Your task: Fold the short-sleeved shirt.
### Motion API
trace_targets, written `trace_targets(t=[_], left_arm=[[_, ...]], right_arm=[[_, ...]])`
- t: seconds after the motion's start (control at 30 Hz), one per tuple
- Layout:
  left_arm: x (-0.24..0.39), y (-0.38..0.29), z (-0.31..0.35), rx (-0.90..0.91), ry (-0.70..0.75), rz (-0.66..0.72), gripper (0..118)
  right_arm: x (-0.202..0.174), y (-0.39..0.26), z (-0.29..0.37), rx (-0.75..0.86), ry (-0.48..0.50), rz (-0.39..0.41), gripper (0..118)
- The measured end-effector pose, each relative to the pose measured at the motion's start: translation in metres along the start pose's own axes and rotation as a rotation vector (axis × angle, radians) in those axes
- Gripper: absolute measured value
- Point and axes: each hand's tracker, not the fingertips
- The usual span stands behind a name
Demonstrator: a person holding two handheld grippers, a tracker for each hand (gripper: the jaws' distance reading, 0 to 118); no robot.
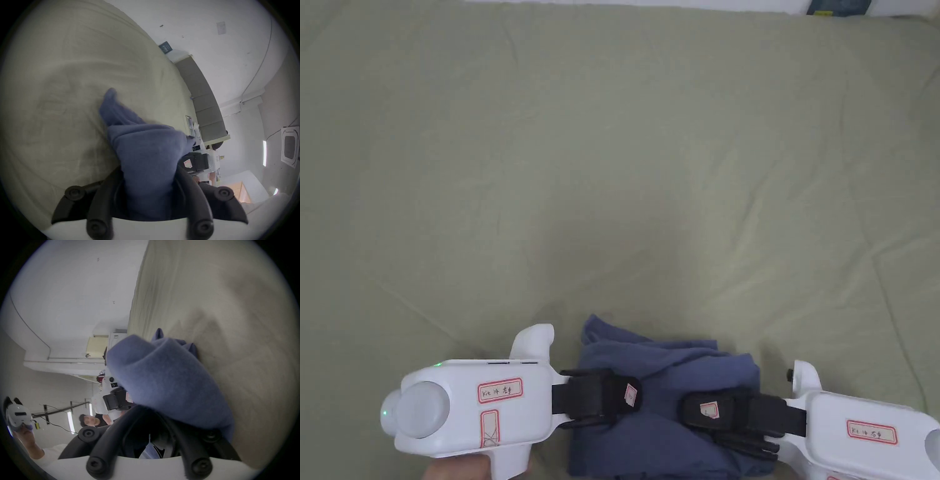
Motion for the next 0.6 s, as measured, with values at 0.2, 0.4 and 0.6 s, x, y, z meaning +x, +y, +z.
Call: trace_targets(t=[0.2, 0.4, 0.6], left_arm=[[-0.018, 0.011, 0.069, 0.027, 0.022, 0.019, 27], [-0.092, 0.040, 0.219, 0.141, 0.218, 0.082, 27], [-0.171, 0.088, 0.359, 0.162, 0.377, 0.193, 27]], right_arm=[[-0.039, -0.011, 0.002, -0.021, -0.078, 0.116, 0], [-0.065, -0.020, -0.006, -0.002, -0.058, 0.145, 0], [-0.090, -0.016, -0.024, 0.009, -0.091, 0.204, 0]])
